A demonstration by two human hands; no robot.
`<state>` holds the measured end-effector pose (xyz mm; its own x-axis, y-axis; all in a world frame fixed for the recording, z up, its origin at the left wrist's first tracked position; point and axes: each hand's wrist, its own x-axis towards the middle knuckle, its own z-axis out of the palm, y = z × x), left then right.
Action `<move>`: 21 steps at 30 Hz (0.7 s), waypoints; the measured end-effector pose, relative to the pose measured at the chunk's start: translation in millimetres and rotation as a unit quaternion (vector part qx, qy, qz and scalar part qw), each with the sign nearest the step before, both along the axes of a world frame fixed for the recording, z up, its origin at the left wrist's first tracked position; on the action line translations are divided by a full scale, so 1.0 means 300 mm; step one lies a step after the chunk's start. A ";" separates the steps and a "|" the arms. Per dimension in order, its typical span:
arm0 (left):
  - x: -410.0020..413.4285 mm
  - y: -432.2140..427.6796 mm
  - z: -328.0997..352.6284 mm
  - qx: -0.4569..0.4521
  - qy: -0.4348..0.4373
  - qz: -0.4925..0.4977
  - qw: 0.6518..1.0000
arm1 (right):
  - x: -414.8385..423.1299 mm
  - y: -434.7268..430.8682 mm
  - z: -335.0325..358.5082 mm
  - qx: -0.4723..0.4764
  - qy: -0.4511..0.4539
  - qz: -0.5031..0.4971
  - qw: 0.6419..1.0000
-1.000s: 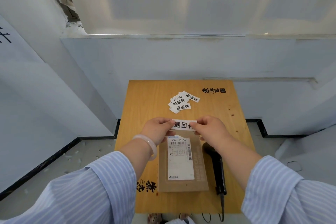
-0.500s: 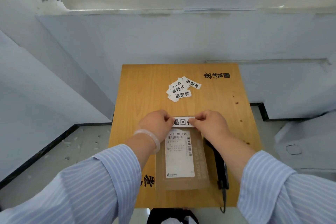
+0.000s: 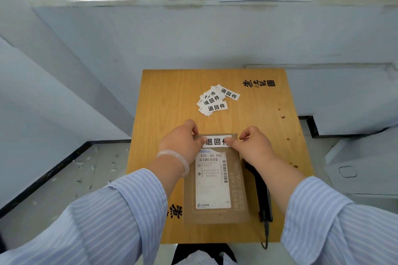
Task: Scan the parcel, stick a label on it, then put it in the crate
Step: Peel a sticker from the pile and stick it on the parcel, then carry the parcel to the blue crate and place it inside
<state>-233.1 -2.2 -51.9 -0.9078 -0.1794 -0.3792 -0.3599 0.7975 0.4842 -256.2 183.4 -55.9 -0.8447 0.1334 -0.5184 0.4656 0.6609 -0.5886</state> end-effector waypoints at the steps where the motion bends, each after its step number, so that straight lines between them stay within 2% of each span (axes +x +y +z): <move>1: 0.003 -0.001 -0.002 0.008 0.003 0.000 1.000 | 0.003 -0.001 0.002 -0.007 -0.001 -0.001 1.000; 7: 0.063 -0.023 0.025 0.074 0.021 -0.025 0.997 | 0.088 0.021 0.050 0.018 0.066 0.070 0.995; 10: 0.152 -0.037 0.025 0.035 0.050 -0.053 0.997 | 0.165 0.041 0.070 0.036 0.090 0.146 0.984; 13: 0.248 -0.031 0.006 -0.003 0.059 -0.073 0.996 | 0.233 0.048 0.074 0.064 0.072 0.218 0.971; 15: 0.299 -0.021 -0.016 0.016 0.018 -0.085 0.996 | 0.269 0.049 0.060 0.075 0.054 0.246 0.965; 18: 0.342 -0.011 -0.051 0.068 -0.082 -0.098 0.989 | 0.308 0.045 0.031 0.030 0.004 0.264 0.964; 21: 0.346 0.006 -0.043 0.099 -0.092 -0.089 0.987 | 0.322 0.042 0.027 -0.002 -0.002 0.256 0.967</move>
